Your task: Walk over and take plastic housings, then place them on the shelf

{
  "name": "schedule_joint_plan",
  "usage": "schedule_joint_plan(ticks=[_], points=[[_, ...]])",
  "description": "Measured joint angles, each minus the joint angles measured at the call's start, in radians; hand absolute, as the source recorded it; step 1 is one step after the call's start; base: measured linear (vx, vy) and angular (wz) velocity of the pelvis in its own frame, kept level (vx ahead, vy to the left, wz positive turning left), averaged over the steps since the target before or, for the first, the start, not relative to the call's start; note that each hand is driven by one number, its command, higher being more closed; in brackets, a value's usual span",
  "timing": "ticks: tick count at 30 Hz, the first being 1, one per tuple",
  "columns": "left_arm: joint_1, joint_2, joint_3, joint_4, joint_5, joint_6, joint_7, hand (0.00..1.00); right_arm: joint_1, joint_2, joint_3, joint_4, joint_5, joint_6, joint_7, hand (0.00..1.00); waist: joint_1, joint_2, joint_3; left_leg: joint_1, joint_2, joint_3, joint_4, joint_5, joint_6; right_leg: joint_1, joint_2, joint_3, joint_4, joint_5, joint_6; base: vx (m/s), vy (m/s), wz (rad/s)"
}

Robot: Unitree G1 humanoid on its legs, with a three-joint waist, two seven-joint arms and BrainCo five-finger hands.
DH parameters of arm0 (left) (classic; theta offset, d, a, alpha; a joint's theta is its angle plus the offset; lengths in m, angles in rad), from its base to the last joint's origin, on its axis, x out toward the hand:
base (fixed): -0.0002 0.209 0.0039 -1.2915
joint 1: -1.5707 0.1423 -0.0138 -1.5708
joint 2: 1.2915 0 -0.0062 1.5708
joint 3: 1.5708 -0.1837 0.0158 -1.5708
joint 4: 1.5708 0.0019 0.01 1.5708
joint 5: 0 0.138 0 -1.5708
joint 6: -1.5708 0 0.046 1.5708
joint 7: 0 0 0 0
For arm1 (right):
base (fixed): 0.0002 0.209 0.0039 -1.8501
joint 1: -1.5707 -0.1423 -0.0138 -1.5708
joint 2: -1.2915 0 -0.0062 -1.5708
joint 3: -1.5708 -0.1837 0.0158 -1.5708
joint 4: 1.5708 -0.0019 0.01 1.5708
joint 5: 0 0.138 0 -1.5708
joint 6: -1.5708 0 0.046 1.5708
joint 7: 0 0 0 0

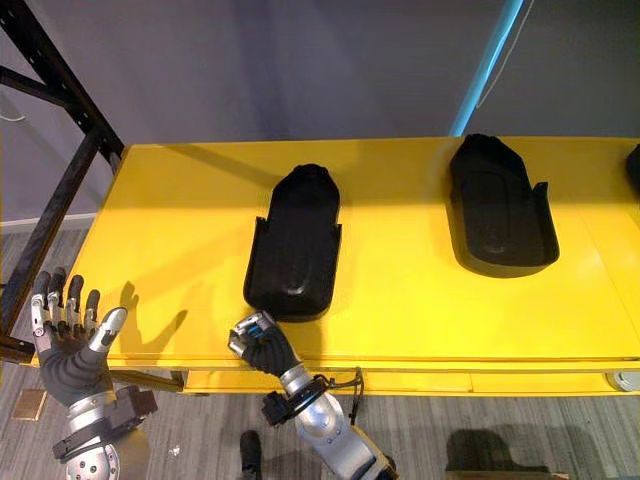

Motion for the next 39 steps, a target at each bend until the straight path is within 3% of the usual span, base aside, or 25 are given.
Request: schedule_joint_plan(ticks=[17, 26, 36, 39], points=[[-0.006, 0.000, -0.009, 0.000, -0.058, -0.001, -0.060, 0.00, -0.105, 0.049, -0.063, 0.061, -0.039, -0.002, -0.066, 1.00, 0.001, 0.016, 0.032, -0.018, -0.001, -0.018, 0.000, 0.009, 0.000, -0.003, 0.000, -0.020, 0.001, 0.000, 0.000, -0.01, 0.005, 0.03], [-0.005, 0.006, -0.042, 0.002, -0.095, 0.000, -0.102, 0.00, -0.234, 0.096, -0.126, 0.175, -0.055, 0.010, -0.111, 1.00, 0.000, 0.027, 0.062, -0.019, -0.002, -0.026, -0.001, 0.015, 0.007, 0.000, 0.000, -0.024, 0.004, -0.001, 0.002, -0.02, 0.008, 0.01], [-0.015, 0.039, -0.099, 0.040, -0.116, 0.008, -0.171, 0.00, -0.244, 0.096, -0.157, 0.188, -0.055, 0.012, -0.111, 1.00, 0.000, 0.027, 0.063, -0.022, -0.002, -0.037, -0.001, 0.024, 0.013, 0.003, 0.000, -0.035, 0.012, 0.002, -0.001, 0.00, 0.002, 0.03], [-0.039, 0.050, -0.136, 0.064, -0.116, 0.025, -0.192, 0.00, -0.190, 0.070, -0.189, 0.142, -0.054, 0.031, -0.091, 1.00, 0.002, 0.024, 0.064, 0.006, -0.003, -0.039, -0.001, 0.023, 0.010, 0.036, 0.000, -0.040, 0.010, 0.004, 0.001, 0.05, 0.000, 0.05]])
